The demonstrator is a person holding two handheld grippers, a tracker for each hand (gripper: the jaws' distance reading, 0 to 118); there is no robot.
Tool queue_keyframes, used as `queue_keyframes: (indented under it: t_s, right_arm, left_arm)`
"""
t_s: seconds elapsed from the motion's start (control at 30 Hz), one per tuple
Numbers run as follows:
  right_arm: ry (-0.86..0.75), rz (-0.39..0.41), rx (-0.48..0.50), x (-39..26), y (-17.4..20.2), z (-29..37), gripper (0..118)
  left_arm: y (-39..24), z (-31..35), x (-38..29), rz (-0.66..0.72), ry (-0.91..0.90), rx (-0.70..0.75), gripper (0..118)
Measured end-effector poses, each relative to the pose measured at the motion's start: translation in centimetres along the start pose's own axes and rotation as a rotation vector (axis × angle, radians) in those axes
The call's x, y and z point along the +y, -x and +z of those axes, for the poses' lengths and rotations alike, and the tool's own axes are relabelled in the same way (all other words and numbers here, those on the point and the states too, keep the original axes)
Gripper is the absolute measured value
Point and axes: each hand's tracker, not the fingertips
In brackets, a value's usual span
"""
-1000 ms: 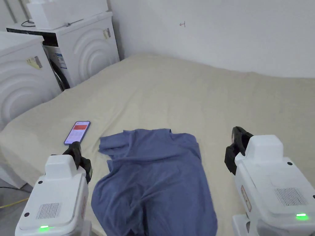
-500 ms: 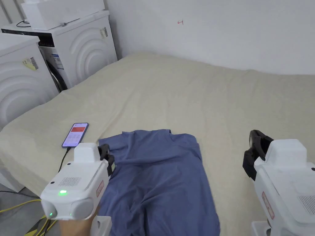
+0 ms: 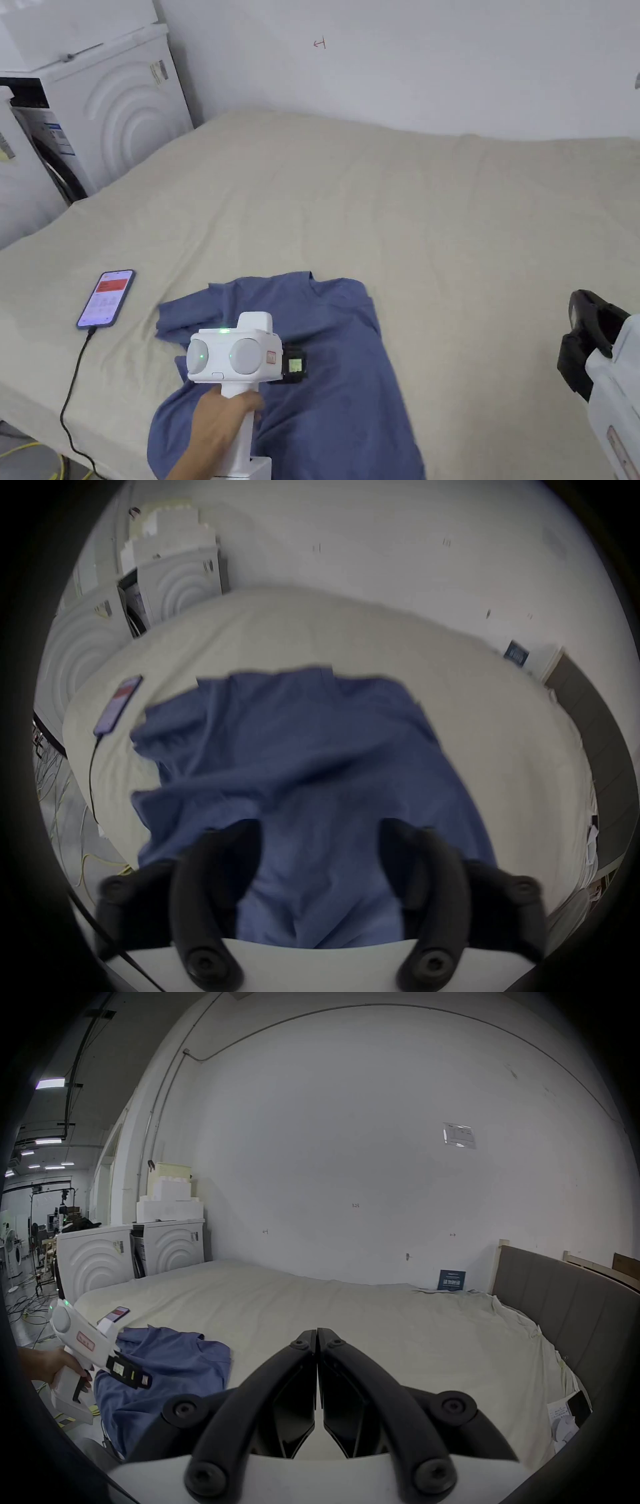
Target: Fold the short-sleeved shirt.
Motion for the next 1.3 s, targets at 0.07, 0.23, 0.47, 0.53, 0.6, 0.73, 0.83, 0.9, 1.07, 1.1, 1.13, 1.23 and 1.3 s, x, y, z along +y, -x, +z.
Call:
queue_keyframes:
  t_s: [0.07,0.23,0.47,0.53,0.6,0.73,0.83,0.9,1.07,1.1,1.13,1.23,1.3]
  right_arm:
    - [0.006,-0.003,-0.01,-0.3,-0.5,0.0,0]
    - [0.027,-0.01,-0.026,-1.0,-1.2,0.3,0]
    - [0.039,-0.022,-0.037,-1.4,-1.8,0.7,0]
    - [0.037,-0.037,-0.041,-1.4,-2.0,0.9,0]
    - [0.032,-0.046,-0.043,-1.3,-2.2,1.1,0]
    - [0.019,-0.045,-0.047,-0.9,-2.8,1.7,0]
    - [0.01,-0.048,-0.054,-0.7,-3.4,2.1,0]
    - [0.001,-0.057,-0.062,-0.6,-3.8,2.5,0]
    - [-0.017,-0.071,-0.089,-0.2,-4.9,3.4,0]
    - [-0.02,-0.073,-0.095,-0.2,-5.2,3.7,0]
    - [-0.023,-0.075,-0.101,-0.1,-5.5,3.9,0]
    - [-0.035,-0.076,-0.125,0.2,-6.4,4.7,0]
    - [-0.044,-0.077,-0.143,0.7,-6.9,5.4,0]
  left_arm:
    - [-0.4,-1.3,-0.5,-0.007,0.058,0.007,95]
    - [-1.0,-3.6,-2.0,-0.01,0.146,0.036,91]
    - [-1.5,-2.5,-1.9,-0.047,0.138,0.018,13]
    - [-1.7,-2.4,-2.0,-0.102,0.142,0.032,3]
    - [-1.6,-2.1,-2.3,-0.094,0.126,0.02,0]
    - [-0.5,0.2,-2.5,-0.026,0.033,-0.049,0]
    - [0.8,3.1,-1.8,0.082,-0.049,-0.186,0]
    - [1.1,5.2,-0.9,0.141,-0.096,-0.275,0]
    - [-1.8,9.5,1.5,0.025,-0.205,-0.317,0]
    - [-2.7,10.3,2.3,0.025,-0.234,-0.338,0]
    - [-3.5,11.1,3.2,0.024,-0.258,-0.369,0]
    - [-6.7,13.7,6.1,-0.036,-0.336,-0.421,0]
    - [-9.2,15.2,7.9,-0.063,-0.36,-0.472,0]
